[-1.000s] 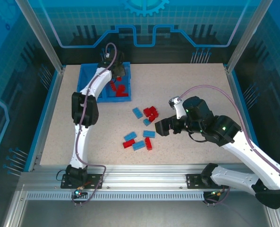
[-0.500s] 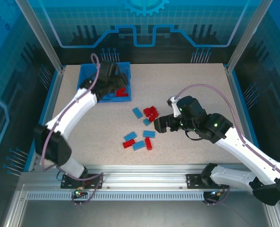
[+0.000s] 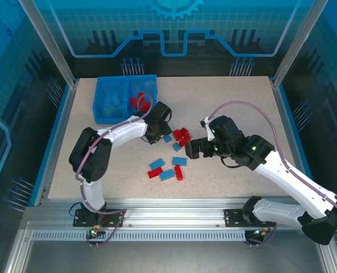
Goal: Sort the legos into containers by color
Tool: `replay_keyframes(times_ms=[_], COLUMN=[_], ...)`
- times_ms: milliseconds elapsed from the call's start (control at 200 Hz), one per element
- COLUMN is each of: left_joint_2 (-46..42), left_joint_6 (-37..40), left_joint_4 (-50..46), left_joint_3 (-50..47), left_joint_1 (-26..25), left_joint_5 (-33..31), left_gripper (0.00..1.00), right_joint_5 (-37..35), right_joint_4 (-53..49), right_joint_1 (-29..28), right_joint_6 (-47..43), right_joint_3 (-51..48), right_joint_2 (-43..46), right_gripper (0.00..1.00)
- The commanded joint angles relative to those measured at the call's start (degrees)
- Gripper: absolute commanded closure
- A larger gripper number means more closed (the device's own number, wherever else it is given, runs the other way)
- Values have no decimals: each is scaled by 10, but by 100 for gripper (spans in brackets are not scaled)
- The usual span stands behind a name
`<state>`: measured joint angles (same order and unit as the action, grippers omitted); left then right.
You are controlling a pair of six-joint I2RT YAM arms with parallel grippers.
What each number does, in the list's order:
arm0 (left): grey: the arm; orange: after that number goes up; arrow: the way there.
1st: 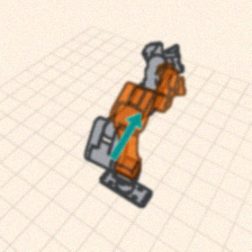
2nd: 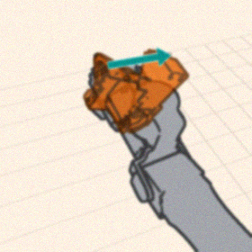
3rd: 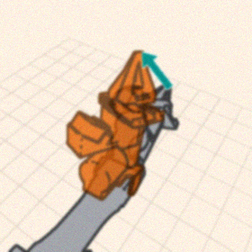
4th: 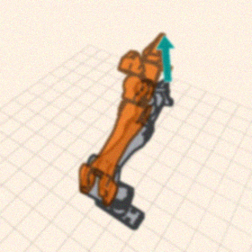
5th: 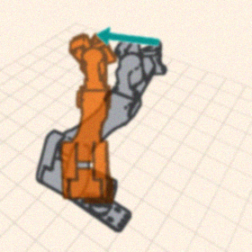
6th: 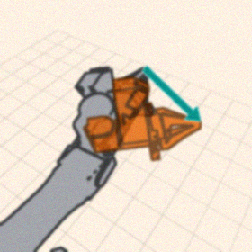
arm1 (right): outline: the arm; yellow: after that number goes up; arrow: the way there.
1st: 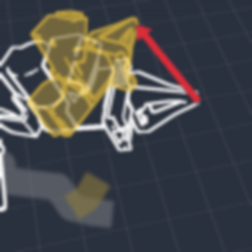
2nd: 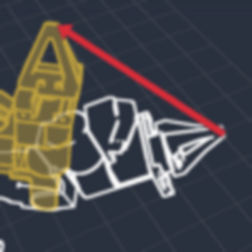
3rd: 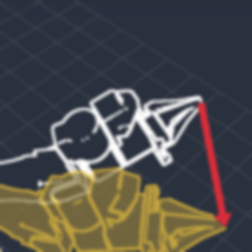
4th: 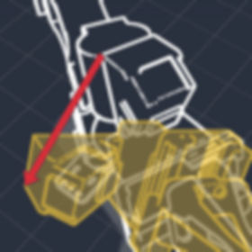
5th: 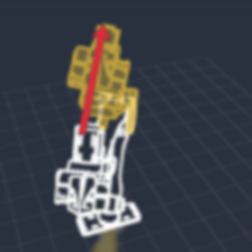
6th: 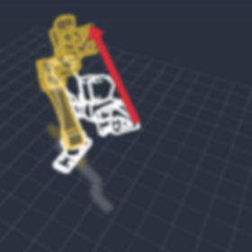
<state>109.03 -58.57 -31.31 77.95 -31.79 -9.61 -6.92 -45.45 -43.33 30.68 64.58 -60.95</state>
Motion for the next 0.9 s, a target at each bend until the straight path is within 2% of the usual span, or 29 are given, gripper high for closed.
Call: replay_keyframes(times_ms=[0, 80, 170, 400, 670, 805, 895], left_joint_2=[39, 73, 104, 112, 75, 42, 5], left_joint_6=[4, 9, 16, 22, 37, 46, 61], left_joint_4=[-21, -38, -58, -83, -69, -67, -72], left_joint_3=[54, 82, 106, 89, 16, -14, -24], left_joint_1=[-1, 0, 0, 2, 14, 23, 25], left_joint_5=[-20, -11, -3, -19, -25, -30, -40], left_gripper=[33, 28, 28, 37, 52, 63, 69], right_joint_5=[-13, -22, -25, -22, -9, -2, 44], right_joint_4=[-11, -13, -11, -10, -6, -4, 9], right_joint_1=[7, 9, 12, 16, 17, 18, 17], right_joint_6=[16, 17, 17, 16, 17, 16, -1], right_joint_3=[-11, -18, -25, -24, -18, -17, -14], right_joint_2=[28, 42, 54, 55, 42, 38, 32], right_gripper=[0, 0, 0, 0, 0, 0, 0])
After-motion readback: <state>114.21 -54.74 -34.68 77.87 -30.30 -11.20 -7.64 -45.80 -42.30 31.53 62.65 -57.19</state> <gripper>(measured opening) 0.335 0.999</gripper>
